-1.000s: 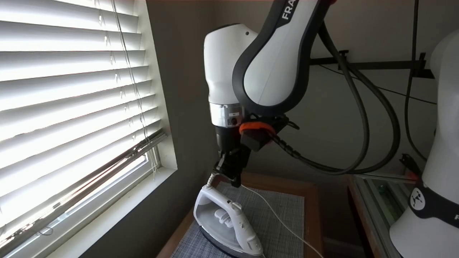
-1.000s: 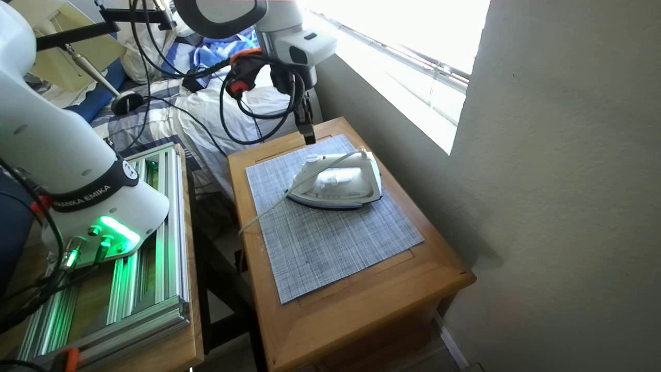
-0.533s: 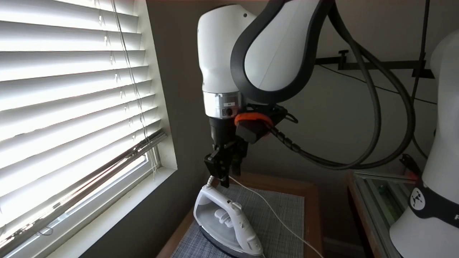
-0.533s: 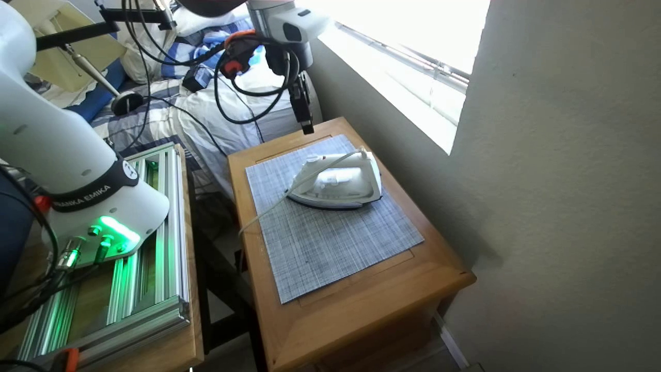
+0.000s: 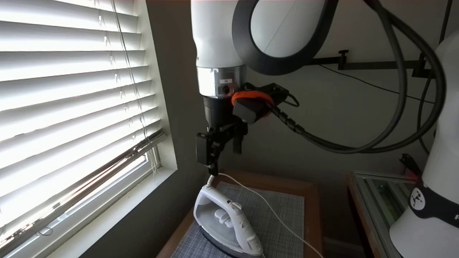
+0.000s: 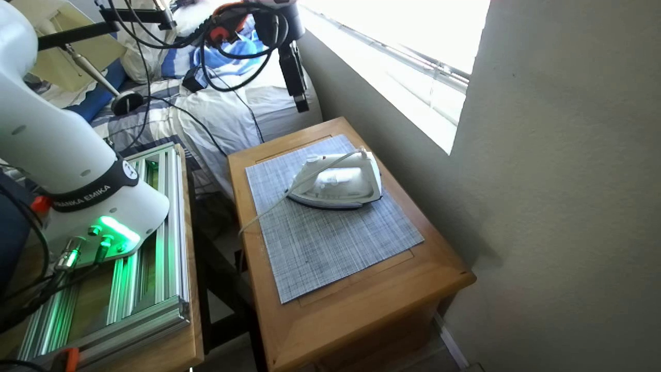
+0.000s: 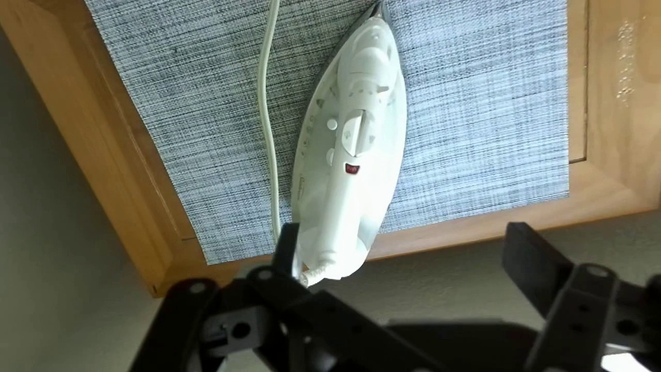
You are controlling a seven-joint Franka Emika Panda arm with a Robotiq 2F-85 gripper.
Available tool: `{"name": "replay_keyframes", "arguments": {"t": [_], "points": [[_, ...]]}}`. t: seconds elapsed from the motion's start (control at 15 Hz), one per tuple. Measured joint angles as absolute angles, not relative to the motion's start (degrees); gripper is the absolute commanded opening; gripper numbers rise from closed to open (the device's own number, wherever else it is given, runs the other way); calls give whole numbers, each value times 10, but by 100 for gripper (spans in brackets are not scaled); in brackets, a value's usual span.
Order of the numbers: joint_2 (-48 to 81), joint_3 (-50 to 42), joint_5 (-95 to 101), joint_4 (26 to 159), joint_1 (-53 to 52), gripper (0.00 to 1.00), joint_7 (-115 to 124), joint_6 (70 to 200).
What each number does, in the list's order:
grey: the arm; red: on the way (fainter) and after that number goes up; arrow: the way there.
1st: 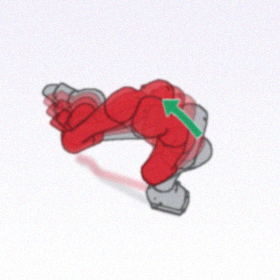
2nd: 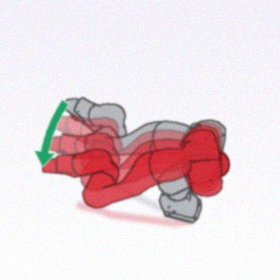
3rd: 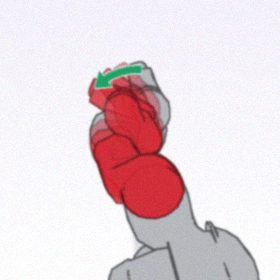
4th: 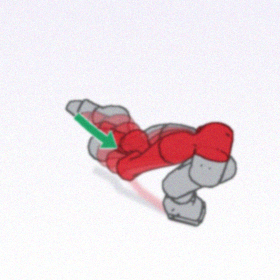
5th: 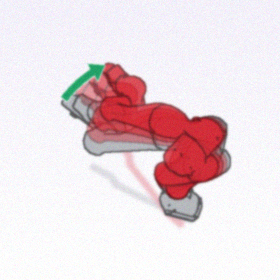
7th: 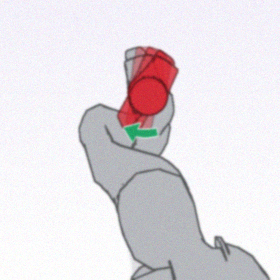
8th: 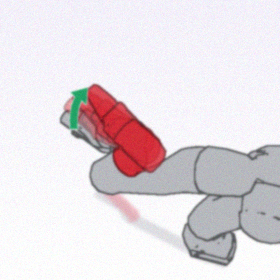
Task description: Press the button on the handle of the iron.
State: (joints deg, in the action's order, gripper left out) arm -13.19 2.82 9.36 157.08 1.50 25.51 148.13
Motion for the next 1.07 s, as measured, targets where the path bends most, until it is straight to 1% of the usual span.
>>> {"name": "replay_keyframes", "arguments": {"t": [0.47, 0.73, 1.07], "points": [[-206, 93, 94, 1571, 14, 100, 289, 1416], [-234, 102, 94, 1571, 15, 100, 289, 1399], [-238, 103, 94, 1571, 16, 100, 289, 1397]]}}
